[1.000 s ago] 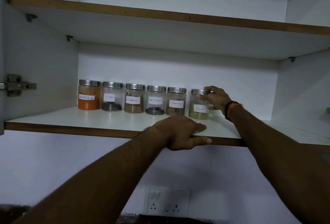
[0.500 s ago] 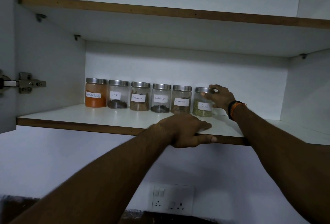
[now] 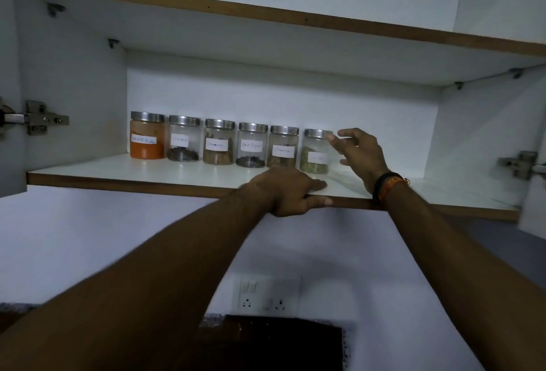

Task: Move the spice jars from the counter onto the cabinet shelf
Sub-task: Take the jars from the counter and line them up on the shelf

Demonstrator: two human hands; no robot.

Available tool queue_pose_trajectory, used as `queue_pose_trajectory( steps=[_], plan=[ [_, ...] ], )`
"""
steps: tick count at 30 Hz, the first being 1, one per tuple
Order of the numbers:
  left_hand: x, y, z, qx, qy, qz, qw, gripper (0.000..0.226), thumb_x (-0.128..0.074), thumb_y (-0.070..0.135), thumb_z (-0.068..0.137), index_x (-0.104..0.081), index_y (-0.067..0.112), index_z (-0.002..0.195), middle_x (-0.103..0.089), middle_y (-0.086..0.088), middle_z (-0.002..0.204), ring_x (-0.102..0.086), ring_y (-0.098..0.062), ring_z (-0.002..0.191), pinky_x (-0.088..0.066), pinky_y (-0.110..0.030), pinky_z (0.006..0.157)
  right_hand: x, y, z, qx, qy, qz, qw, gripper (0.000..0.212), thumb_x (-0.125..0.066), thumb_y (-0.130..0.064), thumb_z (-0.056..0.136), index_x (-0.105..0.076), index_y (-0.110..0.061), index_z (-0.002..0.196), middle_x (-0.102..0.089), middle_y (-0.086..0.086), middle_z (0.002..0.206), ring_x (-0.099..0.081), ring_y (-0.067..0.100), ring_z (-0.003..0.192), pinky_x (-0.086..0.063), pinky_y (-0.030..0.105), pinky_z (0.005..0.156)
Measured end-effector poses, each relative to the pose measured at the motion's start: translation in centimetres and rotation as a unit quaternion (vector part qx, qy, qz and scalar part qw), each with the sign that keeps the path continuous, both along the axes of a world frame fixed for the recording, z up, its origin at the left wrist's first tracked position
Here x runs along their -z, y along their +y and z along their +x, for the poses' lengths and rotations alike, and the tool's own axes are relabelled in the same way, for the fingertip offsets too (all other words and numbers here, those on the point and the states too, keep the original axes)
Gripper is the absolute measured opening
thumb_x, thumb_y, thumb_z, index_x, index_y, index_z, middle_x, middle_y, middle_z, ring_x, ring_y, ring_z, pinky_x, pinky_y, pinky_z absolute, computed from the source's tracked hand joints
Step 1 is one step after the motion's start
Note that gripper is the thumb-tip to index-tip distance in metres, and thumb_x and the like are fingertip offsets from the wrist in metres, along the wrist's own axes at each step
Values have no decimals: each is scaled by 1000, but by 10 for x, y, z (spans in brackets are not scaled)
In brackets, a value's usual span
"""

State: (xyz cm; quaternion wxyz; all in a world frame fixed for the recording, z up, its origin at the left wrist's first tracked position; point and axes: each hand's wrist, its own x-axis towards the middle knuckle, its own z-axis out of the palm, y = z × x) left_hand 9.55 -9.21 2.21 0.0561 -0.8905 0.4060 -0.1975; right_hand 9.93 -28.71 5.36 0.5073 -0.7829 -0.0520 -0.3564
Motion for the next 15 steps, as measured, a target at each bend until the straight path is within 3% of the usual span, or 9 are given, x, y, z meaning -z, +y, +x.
queue_pose_trajectory(
  steps=[5,8,12,13,15],
  plan=[
    [14,-1,-18,-42,-37,-50,997,64,-20,66,100,-41,33,150,-52,-3,150,-50,-28,135,-42,-47,104,31,12,-61,1,-68,73,995,16,-73,-27,92,-75,-12,99,-75,0,102,-71,21,99,-63,38,85],
    [33,-6,-38,-61,-83,-109,989,48,-36,49,102,-51,20,138,-62,-6,134,-59,-29,119,-41,-45,99,60,23,-92,15,-102,93,990,8,-70,-19,93,-76,-14,94,-76,-2,95,-72,18,93,-63,34,80],
    [93,-2,-68,-34,-154,-168,973,72,-60,31,86,-38,9,150,-38,-20,155,-35,-38,143,-23,-52,119,114,32,-125,32,-115,96,988,8,-68,-18,94,-75,-19,89,-74,1,85,-72,17,83,-63,32,73],
    [113,0,-76,7,-137,-197,971,71,-60,27,86,-39,8,151,-33,-22,159,-32,-40,145,-21,-53,121,132,34,-132,39,-102,96,989,9,-68,-17,94,-75,-19,89,-75,2,85,-72,20,82,-63,34,72],
    [160,4,-93,63,-23,-211,975,68,-59,20,89,-37,9,153,-32,-21,160,-35,-39,144,-26,-49,119,172,38,-141,44,-52,101,992,10,-66,-11,94,-76,-14,92,-76,7,86,-73,26,83,-64,41,74]
  ],
)
